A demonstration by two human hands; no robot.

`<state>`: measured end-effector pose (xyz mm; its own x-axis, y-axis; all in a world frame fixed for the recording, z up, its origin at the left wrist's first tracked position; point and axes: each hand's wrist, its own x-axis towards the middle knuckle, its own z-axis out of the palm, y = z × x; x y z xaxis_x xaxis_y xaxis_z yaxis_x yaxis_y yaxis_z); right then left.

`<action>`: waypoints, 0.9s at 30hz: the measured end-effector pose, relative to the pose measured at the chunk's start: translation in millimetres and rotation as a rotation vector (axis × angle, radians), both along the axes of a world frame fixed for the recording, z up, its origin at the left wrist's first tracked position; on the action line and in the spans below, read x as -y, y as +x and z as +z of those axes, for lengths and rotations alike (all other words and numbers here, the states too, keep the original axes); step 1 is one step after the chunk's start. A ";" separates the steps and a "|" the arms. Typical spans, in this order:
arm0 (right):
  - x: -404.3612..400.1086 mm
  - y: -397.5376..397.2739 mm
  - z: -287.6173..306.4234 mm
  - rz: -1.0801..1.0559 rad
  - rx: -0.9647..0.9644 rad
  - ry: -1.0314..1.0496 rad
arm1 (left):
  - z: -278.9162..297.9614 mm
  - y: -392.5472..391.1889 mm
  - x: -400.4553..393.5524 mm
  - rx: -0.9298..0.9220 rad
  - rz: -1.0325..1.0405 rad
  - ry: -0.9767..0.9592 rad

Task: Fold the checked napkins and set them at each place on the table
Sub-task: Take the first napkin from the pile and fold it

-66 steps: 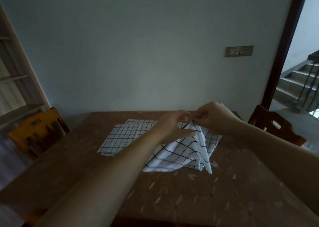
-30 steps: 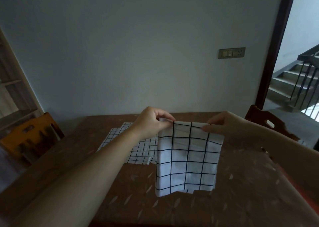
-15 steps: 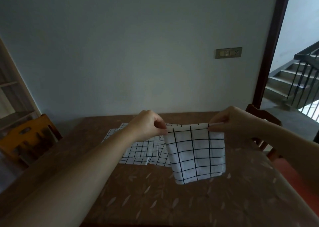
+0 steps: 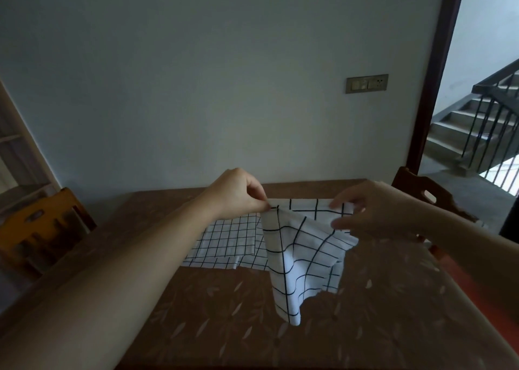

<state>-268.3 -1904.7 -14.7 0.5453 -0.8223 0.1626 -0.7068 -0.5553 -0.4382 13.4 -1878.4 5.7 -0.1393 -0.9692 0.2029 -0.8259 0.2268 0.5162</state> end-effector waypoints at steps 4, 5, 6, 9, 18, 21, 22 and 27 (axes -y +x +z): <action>1.1 8.0 -11.8 -0.005 -0.074 -0.117 | 3.1 -1.0 4.9 -0.042 0.029 -0.008; 3.2 8.6 -13.8 0.006 -0.086 -0.124 | 3.3 -1.1 5.4 -0.044 0.036 -0.011; 5.0 9.4 -14.6 0.020 -0.095 -0.128 | 3.3 -0.6 5.9 -0.044 0.041 -0.012; 8.4 8.6 -14.1 0.029 -0.046 -0.123 | 2.1 3.4 5.8 -0.014 0.042 -0.004; 4.6 2.6 -6.1 -0.031 0.140 -0.201 | -1.5 9.1 1.2 0.012 0.012 0.057; 1.0 0.8 -2.6 -0.057 0.180 -0.197 | -0.6 8.4 -0.5 -0.027 0.007 0.037; 0.0 0.1 -1.4 -0.060 0.194 -0.198 | -0.7 9.1 -0.7 -0.061 0.007 0.023; -1.4 -4.2 4.1 -0.077 0.297 -0.248 | -4.7 11.9 2.7 -0.327 0.010 -0.051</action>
<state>-272.5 -1903.4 -10.6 0.3827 -0.7748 0.5032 -0.6129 -0.6205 -0.4892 25.3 -1881.0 1.0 -0.0490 -0.9576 0.2838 -0.6209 0.2518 0.7424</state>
